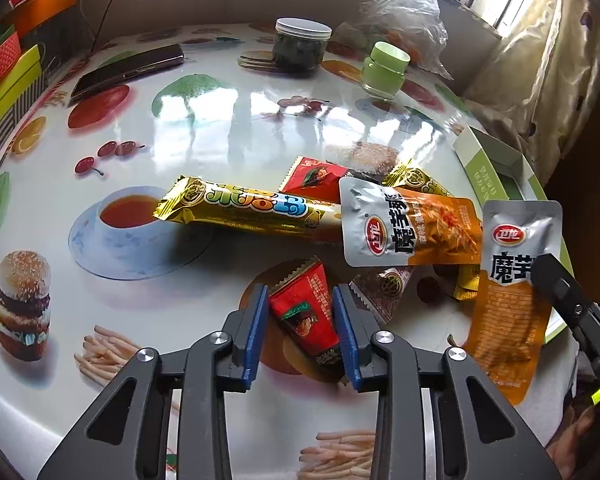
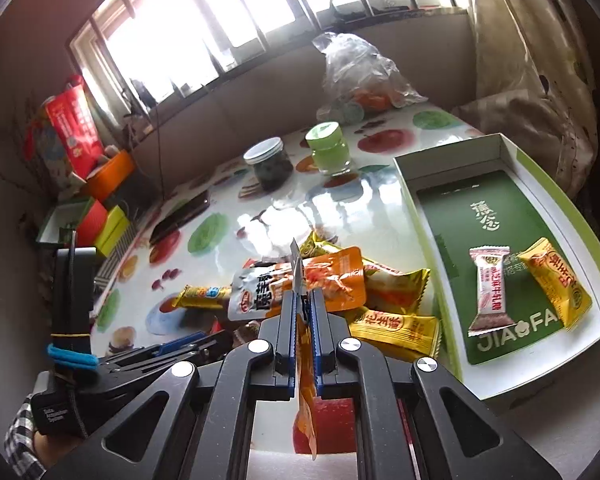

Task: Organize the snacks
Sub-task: 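Lift the spicy strip pack with the right tool while the left tool grasps a red packet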

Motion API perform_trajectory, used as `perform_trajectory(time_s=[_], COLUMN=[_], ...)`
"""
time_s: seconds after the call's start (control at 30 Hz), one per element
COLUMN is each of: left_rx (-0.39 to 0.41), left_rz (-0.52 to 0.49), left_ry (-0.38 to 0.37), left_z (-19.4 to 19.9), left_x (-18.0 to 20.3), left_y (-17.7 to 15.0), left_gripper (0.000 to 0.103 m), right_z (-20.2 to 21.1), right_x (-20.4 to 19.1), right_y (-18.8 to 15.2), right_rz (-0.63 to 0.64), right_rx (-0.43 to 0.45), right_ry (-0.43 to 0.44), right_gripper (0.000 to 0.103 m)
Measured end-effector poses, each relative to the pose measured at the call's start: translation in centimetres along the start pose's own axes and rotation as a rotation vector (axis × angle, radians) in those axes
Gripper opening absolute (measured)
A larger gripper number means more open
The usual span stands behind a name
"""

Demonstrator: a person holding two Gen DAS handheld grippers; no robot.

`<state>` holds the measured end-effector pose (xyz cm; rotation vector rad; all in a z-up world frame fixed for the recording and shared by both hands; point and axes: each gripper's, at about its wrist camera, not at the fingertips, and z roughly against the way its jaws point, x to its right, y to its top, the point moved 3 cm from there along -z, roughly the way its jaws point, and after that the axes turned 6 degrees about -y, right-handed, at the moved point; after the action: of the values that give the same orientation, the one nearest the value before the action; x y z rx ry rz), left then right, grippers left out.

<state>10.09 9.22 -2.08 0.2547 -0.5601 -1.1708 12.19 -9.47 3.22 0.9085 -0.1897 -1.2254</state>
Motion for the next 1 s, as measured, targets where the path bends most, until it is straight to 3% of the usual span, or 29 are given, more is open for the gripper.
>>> perform_trajectory(time_s=[0.1,0.37,1.0], left_rx=[0.012,0.036,0.095], left_rz=[-0.013,-0.014,-0.088], left_ry=[-0.005,-0.010,-0.077], left_z=[0.3,1.4,3.8], left_x=[0.2,0.0,3.7], left_y=[0.1,0.1,1.6], left_gripper=[0.019,0.012,0.006], right_z=[0.2,0.8,2.9], right_x=[0.3,0.6,3.2], right_y=[0.0,0.3,1.6], right_rz=[-0.005,-0.009,-0.047], right_rx=[0.001,0.011,0.052], right_ry=[0.001,0.002,-0.029], right_gripper=[0.006,0.006,0.006])
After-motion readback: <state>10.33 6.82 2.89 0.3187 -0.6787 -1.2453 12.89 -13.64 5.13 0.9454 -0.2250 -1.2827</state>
